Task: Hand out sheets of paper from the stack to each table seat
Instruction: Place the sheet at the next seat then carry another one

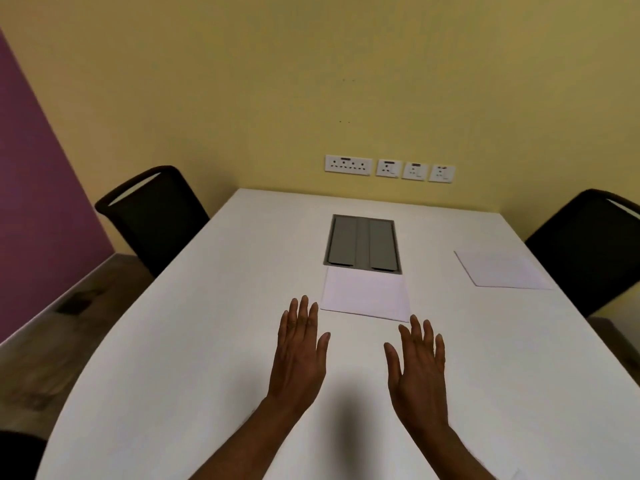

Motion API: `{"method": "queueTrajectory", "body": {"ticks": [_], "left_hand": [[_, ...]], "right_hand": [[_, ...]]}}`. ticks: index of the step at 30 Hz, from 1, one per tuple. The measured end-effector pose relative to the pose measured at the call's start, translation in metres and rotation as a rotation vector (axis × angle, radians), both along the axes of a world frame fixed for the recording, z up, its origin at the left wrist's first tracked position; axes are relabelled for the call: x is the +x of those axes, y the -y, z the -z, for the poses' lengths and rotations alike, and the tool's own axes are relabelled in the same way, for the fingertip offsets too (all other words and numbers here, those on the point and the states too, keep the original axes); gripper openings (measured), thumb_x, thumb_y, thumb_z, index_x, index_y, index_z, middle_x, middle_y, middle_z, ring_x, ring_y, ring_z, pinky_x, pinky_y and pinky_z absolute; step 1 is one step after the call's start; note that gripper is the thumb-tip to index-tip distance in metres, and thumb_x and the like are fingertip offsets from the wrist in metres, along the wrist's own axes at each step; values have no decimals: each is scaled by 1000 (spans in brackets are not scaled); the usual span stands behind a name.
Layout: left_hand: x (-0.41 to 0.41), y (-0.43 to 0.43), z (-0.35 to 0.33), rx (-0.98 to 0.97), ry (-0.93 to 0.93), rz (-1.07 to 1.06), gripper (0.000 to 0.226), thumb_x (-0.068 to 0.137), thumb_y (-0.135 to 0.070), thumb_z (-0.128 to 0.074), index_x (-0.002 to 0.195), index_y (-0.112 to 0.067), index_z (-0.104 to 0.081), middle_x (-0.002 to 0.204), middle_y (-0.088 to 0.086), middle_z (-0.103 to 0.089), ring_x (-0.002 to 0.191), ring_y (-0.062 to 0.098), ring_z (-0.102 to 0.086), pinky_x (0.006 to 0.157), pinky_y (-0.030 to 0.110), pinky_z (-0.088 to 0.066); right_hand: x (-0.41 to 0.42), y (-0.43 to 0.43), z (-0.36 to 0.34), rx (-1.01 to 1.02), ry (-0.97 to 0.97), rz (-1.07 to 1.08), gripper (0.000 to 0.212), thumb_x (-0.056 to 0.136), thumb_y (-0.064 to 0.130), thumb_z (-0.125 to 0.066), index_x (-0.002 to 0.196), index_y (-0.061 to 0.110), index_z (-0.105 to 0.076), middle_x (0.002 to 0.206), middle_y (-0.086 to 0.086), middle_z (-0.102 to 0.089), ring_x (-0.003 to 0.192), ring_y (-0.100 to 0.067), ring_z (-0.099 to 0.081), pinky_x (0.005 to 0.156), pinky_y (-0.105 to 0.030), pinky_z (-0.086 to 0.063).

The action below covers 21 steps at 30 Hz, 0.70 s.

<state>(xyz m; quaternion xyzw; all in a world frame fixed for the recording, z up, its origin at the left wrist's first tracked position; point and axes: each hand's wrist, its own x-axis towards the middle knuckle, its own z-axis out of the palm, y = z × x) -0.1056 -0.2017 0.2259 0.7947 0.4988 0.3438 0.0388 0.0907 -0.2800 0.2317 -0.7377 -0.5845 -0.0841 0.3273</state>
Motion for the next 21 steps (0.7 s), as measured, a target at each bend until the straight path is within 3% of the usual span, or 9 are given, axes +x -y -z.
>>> {"method": "queueTrajectory", "body": {"ticks": [8,14,21], "left_hand": [[-40,-22,3,-7,-21,-160,57,103,-33,-40,153,-6,-29,164,13,-22,154,24,-11,122,49,-22],[-49,-36,21,-33,-32,-255,59,102,-36,-34,151,-4,-33,162,16,-26,152,29,-19,120,50,-25],[-23,-59,52,-116,-6,-221,64,101,-43,-25,152,-5,-33,162,13,-26,153,26,-16,122,47,-20]], "right_hand": [[-30,-45,5,1,22,-119,55,102,40,-35,141,5,-51,159,-12,-35,152,-27,-20,122,-53,-18],[-36,-68,23,-20,49,-162,53,103,40,-37,142,6,-50,160,-11,-34,153,-26,-17,121,-52,-19],[-6,-90,48,-68,33,-130,56,103,44,-32,142,7,-50,160,-11,-33,153,-26,-16,122,-50,-16]]}}
